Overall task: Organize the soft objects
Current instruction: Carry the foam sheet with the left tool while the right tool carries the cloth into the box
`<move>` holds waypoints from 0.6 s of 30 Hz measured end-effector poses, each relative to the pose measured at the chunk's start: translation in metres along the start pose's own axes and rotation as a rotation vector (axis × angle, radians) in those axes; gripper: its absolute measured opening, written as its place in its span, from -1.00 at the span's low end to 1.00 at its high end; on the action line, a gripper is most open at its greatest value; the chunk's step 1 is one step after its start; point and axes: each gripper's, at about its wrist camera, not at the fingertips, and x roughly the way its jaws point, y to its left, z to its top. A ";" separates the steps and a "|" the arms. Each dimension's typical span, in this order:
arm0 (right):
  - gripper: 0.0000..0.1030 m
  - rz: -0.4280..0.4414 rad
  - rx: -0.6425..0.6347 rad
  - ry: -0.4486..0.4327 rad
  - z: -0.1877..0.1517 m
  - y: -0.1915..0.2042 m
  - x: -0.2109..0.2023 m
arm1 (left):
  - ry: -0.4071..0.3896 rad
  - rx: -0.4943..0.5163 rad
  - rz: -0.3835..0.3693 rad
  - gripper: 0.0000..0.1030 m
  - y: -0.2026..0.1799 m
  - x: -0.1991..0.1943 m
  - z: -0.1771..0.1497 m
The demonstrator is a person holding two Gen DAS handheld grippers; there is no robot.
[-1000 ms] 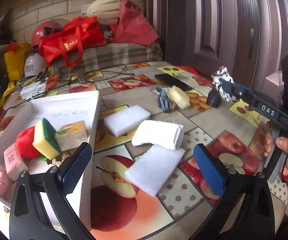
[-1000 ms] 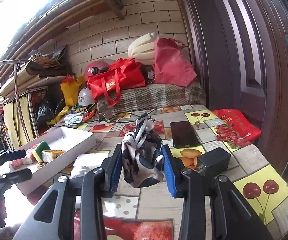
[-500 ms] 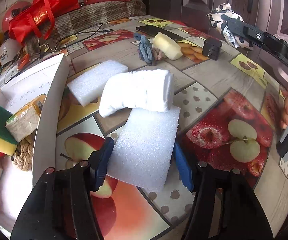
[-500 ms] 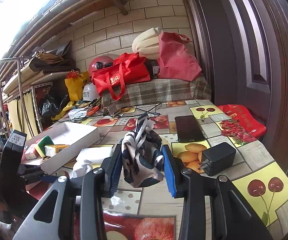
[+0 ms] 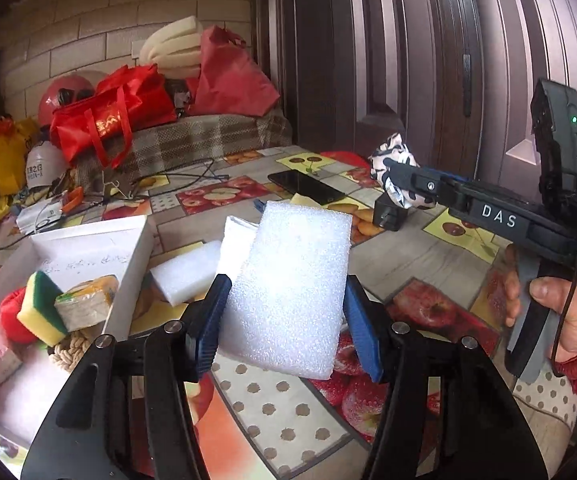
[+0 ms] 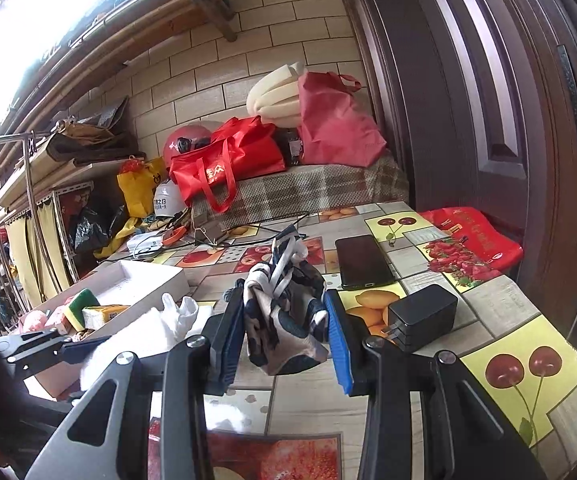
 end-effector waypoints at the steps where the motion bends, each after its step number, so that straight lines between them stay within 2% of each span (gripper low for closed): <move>1: -0.26 0.002 -0.012 -0.006 0.000 0.003 -0.001 | -0.034 -0.015 0.032 0.09 0.006 -0.011 -0.002; 6: -0.26 0.038 -0.041 0.000 -0.004 0.022 -0.001 | -0.089 -0.098 0.154 0.10 0.039 -0.038 -0.010; 9: -0.26 0.070 -0.071 0.004 -0.006 0.040 -0.001 | -0.106 -0.096 0.213 0.10 0.052 -0.050 -0.015; 18: -0.26 0.194 -0.161 0.038 -0.014 0.104 0.013 | -0.115 -0.181 0.378 0.10 0.118 -0.075 -0.033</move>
